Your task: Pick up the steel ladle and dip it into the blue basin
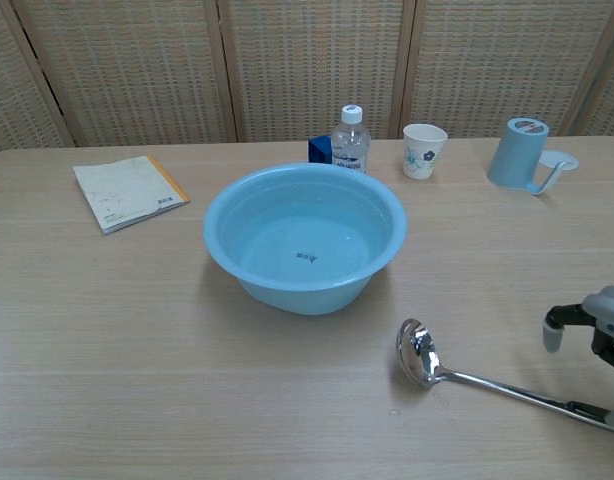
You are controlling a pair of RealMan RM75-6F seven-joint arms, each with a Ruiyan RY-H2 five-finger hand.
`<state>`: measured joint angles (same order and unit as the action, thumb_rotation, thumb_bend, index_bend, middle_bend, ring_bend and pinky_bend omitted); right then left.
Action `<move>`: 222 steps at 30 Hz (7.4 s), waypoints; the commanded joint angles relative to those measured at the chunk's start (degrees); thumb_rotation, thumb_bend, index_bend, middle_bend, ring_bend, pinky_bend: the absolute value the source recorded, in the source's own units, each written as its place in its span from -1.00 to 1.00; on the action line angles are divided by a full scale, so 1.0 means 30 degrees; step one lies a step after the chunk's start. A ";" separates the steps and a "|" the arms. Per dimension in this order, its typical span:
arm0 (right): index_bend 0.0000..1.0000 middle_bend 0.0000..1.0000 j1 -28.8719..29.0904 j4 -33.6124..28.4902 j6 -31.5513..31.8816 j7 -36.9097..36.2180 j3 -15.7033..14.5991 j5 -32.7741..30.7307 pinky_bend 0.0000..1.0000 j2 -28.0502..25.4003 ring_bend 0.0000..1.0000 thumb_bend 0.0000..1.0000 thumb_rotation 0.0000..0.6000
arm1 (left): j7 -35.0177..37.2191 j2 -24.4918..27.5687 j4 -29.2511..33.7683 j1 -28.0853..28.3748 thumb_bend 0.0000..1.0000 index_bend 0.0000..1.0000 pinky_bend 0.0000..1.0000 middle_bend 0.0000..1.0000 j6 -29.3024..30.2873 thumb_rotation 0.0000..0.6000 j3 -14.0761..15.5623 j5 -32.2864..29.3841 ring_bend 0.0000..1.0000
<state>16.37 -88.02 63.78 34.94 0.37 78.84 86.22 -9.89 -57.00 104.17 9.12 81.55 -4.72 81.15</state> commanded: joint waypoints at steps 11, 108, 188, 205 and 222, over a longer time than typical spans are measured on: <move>-0.24 0.78 0.0268 0.1035 -0.0492 0.0143 -0.0192 -0.1052 1.00 0.0569 0.84 -1.00 1.00 | -0.0217 -0.0089 0.0007 0.0104 -1.00 -1.00 -1.00 -1.00 -0.0130 1.00 -0.0016 -0.0167 -1.00; 0.26 0.79 0.2101 0.2513 -0.1960 -0.1422 0.0390 -0.5355 1.00 0.1921 0.84 0.01 1.00 | 0.0162 0.0029 0.0038 0.0364 -1.00 -1.00 -1.00 -1.00 -0.0578 1.00 0.0035 -0.0497 -1.00; 0.40 0.83 1.7788 0.0826 0.3207 1.3990 0.6030 -2.1812 1.00 0.2704 0.84 0.56 1.00 | 0.1913 0.0486 -0.0631 0.1510 -1.00 -1.00 -1.00 -1.00 -0.2825 1.00 -0.0730 -0.2602 -1.00; 0.42 0.83 1.9011 0.8093 0.2228 1.4324 0.5121 -1.9121 1.00 0.6837 0.84 0.57 1.00 | 0.2397 0.0612 -0.1002 0.1841 -1.00 -1.00 -1.00 -1.00 -0.3608 1.00 -0.0941 -0.3580 -1.00; 0.44 0.85 1.8591 1.3575 0.0375 1.4479 0.3175 -1.4848 1.00 0.9687 0.84 0.63 1.00 | 0.2585 0.0643 -0.1272 0.2076 -1.00 -1.00 -1.00 -1.00 -0.4154 1.00 -0.0988 -0.4184 -1.00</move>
<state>72.39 -47.68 65.21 78.09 10.22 33.74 114.94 -2.14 -55.07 100.36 15.35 69.09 -7.69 68.60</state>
